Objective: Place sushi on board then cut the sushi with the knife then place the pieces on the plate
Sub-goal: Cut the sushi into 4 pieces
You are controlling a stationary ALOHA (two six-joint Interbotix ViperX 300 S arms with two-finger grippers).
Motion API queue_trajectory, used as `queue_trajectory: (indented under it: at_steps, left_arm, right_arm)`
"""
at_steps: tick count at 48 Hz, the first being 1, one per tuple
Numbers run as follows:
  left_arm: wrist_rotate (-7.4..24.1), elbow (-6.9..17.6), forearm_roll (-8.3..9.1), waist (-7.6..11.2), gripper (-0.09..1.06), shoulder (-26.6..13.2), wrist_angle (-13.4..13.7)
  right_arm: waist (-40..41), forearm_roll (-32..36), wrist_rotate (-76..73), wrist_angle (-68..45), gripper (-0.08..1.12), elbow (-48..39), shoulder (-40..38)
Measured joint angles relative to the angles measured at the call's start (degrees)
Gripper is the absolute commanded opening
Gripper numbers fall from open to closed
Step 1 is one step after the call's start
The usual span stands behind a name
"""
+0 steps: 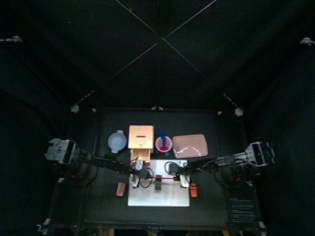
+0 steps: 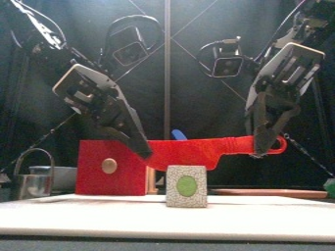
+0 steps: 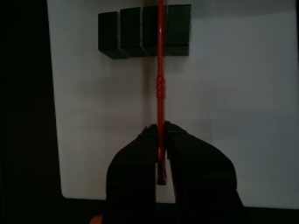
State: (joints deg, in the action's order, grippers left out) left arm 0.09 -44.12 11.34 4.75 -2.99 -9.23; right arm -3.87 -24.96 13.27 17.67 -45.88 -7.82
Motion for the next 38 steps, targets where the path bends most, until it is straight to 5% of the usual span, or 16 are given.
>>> queue_trajectory:
  at_steps: [38]
  left_arm:
    - [0.26,0.79,0.18,0.44,0.26,-4.22,2.11]
  right_arm:
    - [-0.18,0.09,0.0,0.09,0.22,3.08,9.05]
